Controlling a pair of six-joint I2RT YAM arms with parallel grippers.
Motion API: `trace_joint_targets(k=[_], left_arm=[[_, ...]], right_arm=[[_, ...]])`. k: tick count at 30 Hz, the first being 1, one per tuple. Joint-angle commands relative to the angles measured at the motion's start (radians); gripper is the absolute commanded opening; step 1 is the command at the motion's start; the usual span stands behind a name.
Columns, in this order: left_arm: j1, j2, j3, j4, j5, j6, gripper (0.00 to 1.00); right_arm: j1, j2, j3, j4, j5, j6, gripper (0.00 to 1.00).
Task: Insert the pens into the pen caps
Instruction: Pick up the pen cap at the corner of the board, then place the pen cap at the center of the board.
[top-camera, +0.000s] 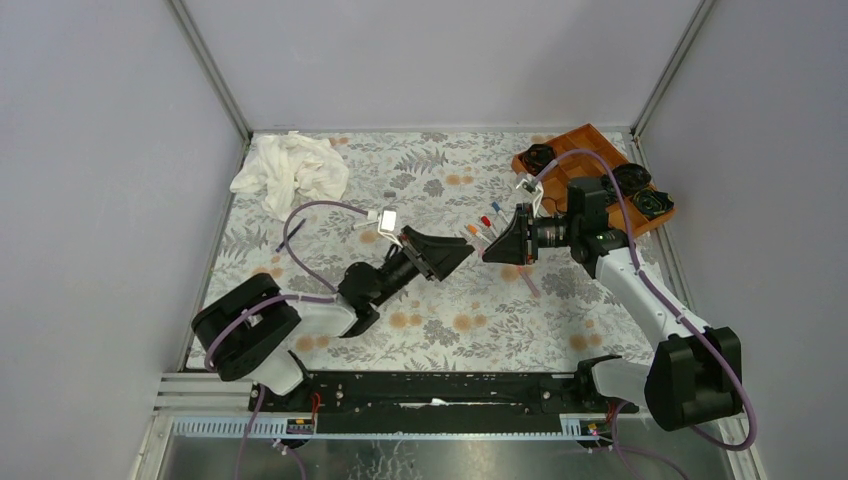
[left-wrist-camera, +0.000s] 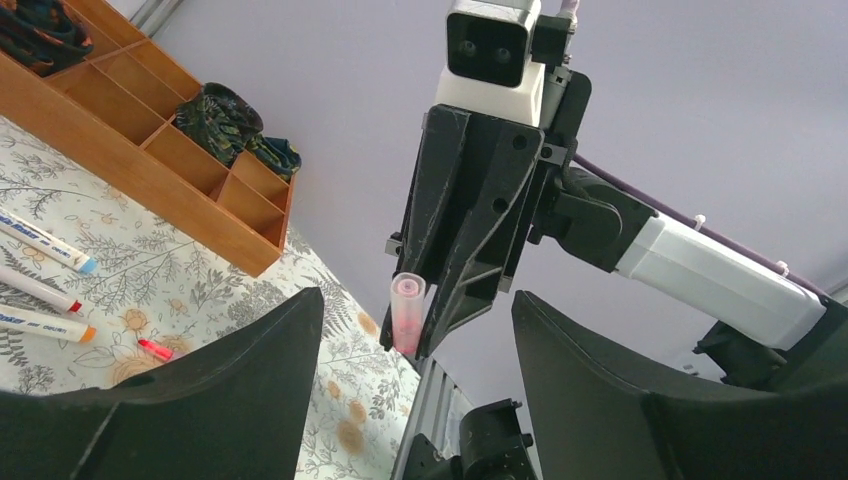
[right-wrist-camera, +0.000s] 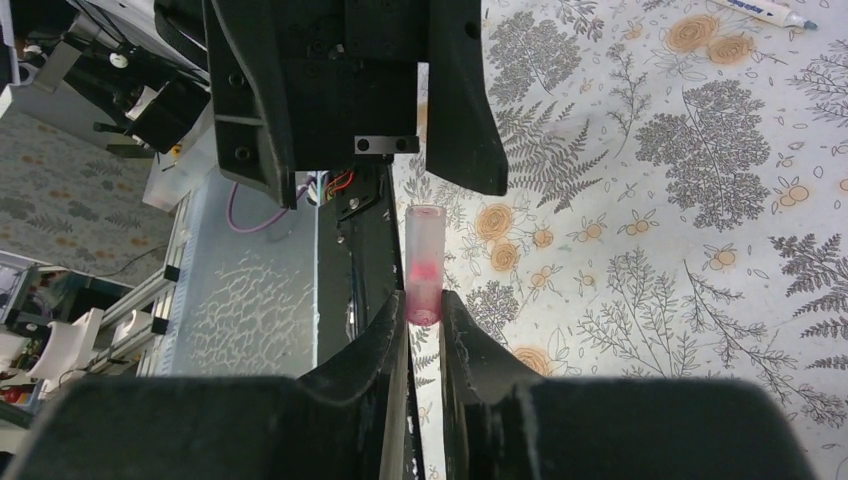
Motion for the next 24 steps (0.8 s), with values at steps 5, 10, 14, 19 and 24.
trace_joint_targets(k=[5,10,14,19,24], left_arm=[[-0.039,0.042,0.069,0.002,-0.055,-0.003,0.72],[-0.053,0.091,0.091,0.053,-0.035,-0.019,0.64],[-0.054,0.116,0.100,0.076,-0.025,-0.039,0.53],[-0.055,0.117,0.102,0.074,-0.032,-0.047,0.39],[-0.054,0.120,0.105,0.080,-0.031,-0.061,0.46]], right_arm=[[0.015,-0.018,-0.009,0.112,-0.059,0.096,0.12],[0.019,-0.011,-0.033,0.221,-0.081,0.193,0.12],[0.019,-0.011,-0.038,0.253,-0.089,0.228,0.12],[0.019,-0.010,-0.041,0.258,-0.091,0.232,0.12],[0.020,-0.008,-0.047,0.231,-0.086,0.203,0.12]])
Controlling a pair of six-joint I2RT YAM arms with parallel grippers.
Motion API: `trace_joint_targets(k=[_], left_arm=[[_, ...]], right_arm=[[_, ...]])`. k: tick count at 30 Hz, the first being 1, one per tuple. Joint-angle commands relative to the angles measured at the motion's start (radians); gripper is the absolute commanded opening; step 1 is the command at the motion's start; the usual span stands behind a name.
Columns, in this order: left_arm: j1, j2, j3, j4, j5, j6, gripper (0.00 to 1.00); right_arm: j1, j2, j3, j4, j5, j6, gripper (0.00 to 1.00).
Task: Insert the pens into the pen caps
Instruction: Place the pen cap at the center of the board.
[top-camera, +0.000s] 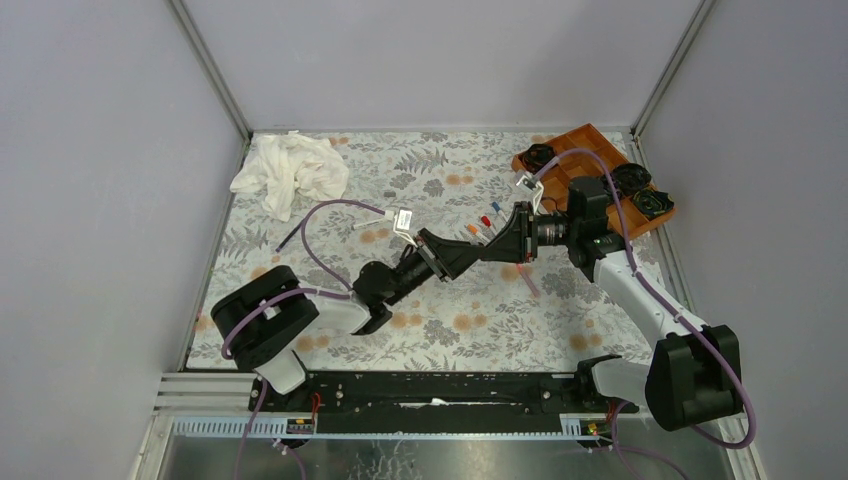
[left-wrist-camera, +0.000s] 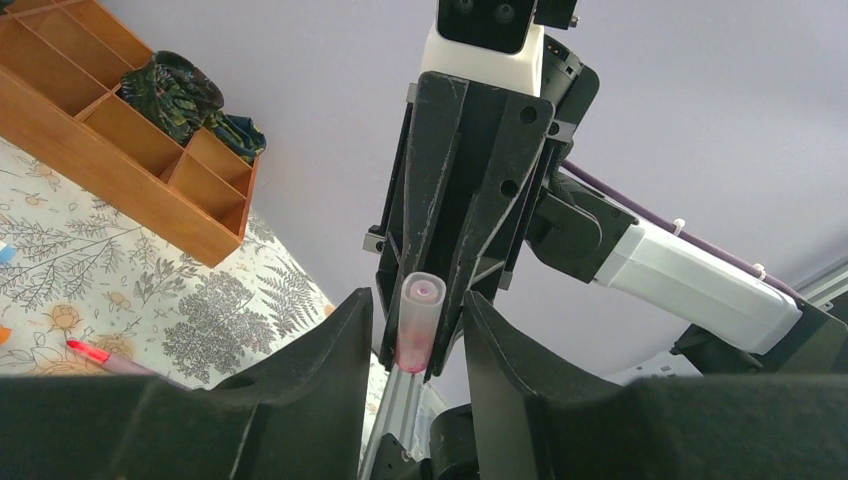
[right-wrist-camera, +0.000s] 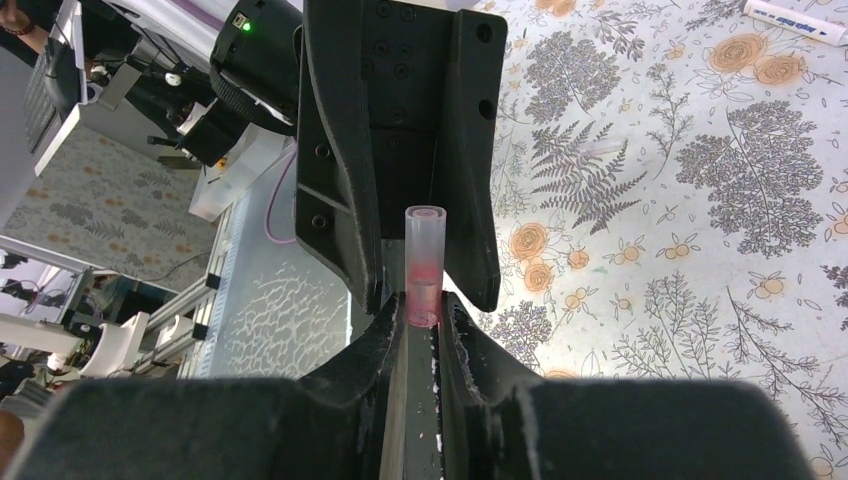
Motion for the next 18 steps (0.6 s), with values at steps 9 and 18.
trace_joint_targets(k=[9,18], left_arm=[[-0.006,0.010,-0.009,0.084,-0.042,-0.032,0.43],[-0.006,-0.012,-0.033,0.034,-0.041,-0.045,0.10]], right_arm=[[0.014,-0.007,-0.009,-0.013,-0.034,-0.038,0.12],[0.023,-0.010,-0.009,-0.039,-0.016,-0.064,0.20]])
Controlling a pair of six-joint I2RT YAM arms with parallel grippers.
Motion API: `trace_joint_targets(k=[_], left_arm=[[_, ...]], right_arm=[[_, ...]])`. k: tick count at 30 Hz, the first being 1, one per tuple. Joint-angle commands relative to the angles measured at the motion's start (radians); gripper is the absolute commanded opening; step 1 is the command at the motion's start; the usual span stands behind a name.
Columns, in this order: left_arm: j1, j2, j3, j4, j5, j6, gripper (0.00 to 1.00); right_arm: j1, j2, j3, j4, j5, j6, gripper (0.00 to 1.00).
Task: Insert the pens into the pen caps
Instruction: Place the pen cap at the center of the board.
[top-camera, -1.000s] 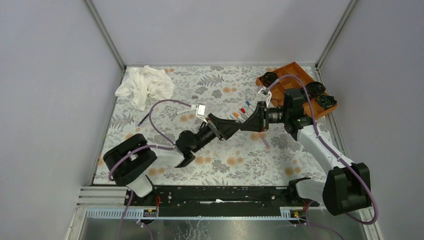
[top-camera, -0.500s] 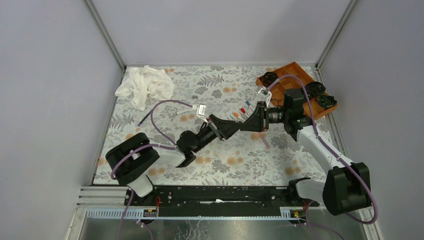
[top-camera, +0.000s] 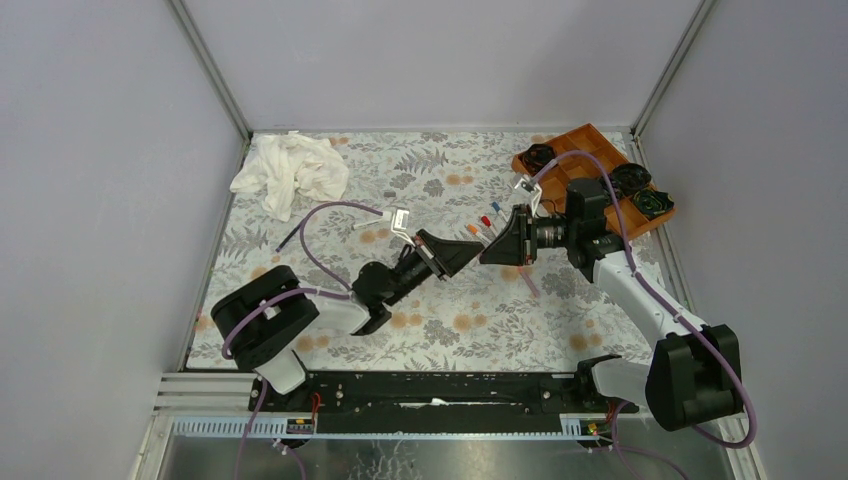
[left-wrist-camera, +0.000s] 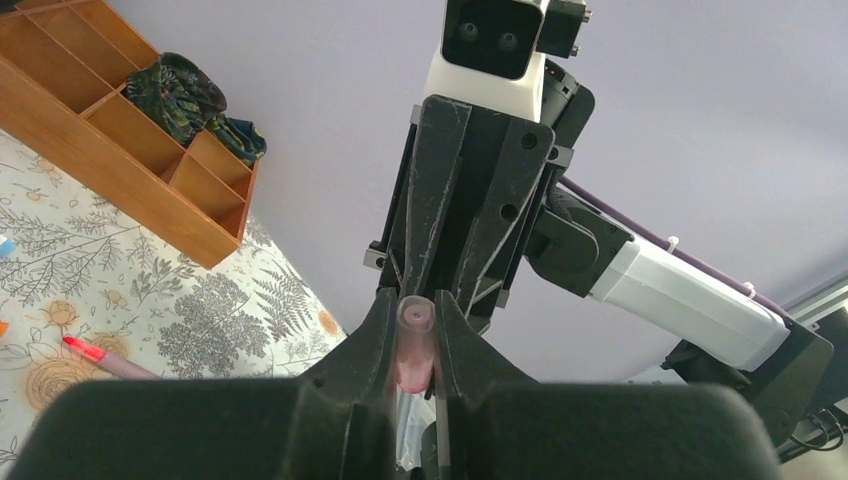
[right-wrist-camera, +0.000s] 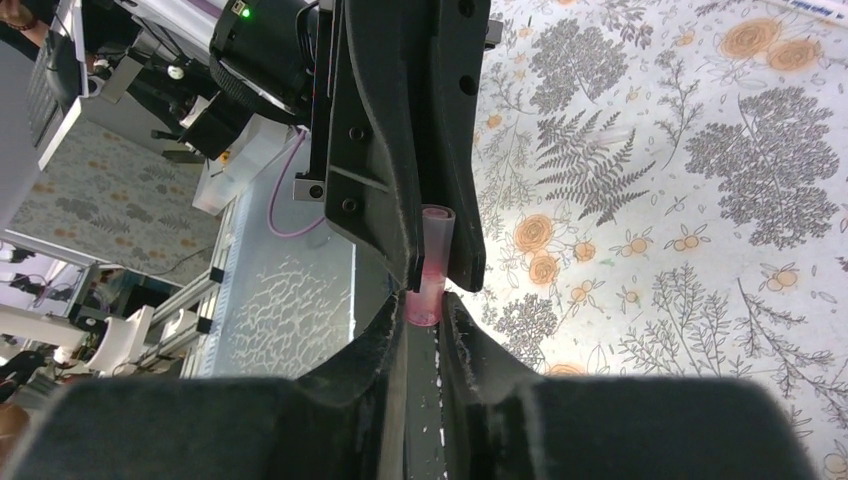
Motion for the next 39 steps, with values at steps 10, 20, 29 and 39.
trace_joint_targets(k=[10,20,29,39], left_arm=[[0.006,-0.292,-0.164,-0.722,-0.267,-0.105,0.09],[-0.007,-0.221,0.177,-1.711,-0.538,-0.268,0.10],[-0.005,0.001,0.357,-1.855,-0.507,-0.294,0.11],[0.005,0.054,0.380,-1.898,-0.489,-0.295,0.17]], right_arm=[[0.014,-0.041,0.103,-0.559,0.475,-0.572,0.59],[0.006,0.008,0.087,-0.533,0.842,-0.554,0.62],[0.007,0.191,0.062,-0.536,1.065,-0.587,0.62],[0.009,0.352,0.066,-0.559,1.122,-0.581,0.60]])
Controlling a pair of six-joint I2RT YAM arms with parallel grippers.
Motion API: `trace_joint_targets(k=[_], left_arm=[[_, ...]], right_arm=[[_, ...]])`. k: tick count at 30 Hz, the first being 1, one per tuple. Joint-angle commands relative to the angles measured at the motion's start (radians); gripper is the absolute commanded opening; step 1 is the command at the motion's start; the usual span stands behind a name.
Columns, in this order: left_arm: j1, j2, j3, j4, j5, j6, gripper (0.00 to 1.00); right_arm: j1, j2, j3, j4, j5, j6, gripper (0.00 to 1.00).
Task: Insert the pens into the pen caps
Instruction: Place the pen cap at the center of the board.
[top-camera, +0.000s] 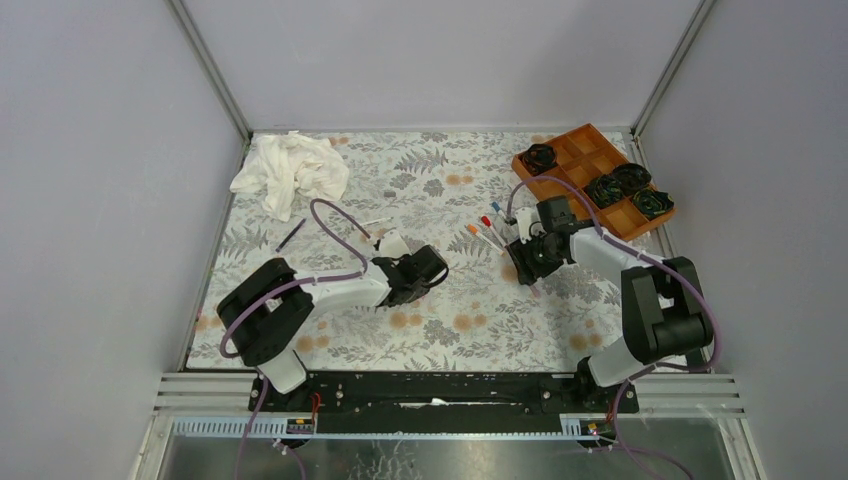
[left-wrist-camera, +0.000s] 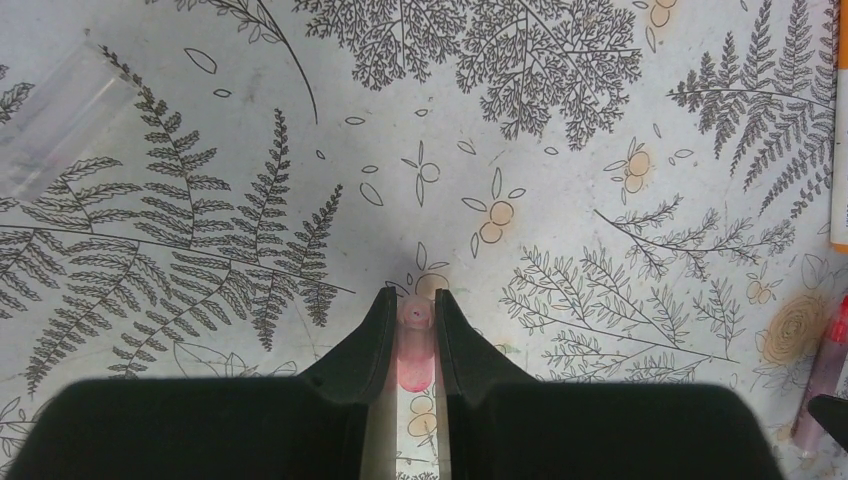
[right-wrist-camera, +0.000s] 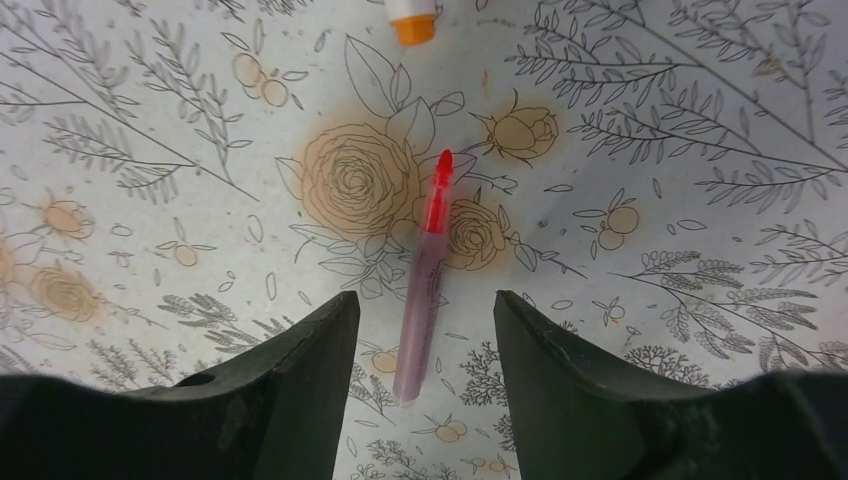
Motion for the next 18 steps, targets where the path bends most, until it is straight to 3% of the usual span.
trace_joint_targets(k=[1,10,18], left_arm=[[0.005,0.025,0.017,-0.067,-0.019,-0.020,0.18],[0.010,0.015,0.009,-0.083,-0.017,-0.044,0.36],[0.012,-0.056,-0.006,-0.088,-0.026,-0.064,0.38]], right_arm=[[0.002,0.057,0.003,-0.034,0.034,-0.014,0.59],[0.023,0.111,0.004,-0.058,0.057,-0.023,0.37],[0.041,0.123,-0.002,-0.062,0.083,-0.032,0.32]])
